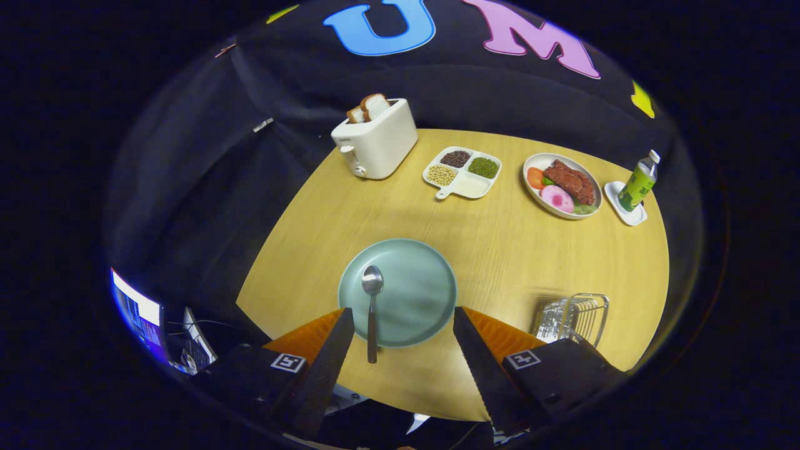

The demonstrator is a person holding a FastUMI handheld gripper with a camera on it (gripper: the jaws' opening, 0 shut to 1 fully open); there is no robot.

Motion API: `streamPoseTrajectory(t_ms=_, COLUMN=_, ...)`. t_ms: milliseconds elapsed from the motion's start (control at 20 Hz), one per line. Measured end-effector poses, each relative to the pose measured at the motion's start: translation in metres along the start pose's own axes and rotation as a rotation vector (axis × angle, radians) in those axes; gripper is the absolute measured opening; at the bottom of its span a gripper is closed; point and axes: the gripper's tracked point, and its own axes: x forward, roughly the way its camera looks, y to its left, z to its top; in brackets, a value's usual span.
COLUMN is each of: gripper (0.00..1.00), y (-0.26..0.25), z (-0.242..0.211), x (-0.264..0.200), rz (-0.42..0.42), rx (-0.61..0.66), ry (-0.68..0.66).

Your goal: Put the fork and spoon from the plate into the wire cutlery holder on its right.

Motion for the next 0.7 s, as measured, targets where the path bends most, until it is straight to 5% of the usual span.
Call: streamPoseTrajectory(t_ms=700, gripper=1.00, y=0.010, z=-0.068, x=0.126, rz=-0.167, rx=-0.162, ry=0.260)
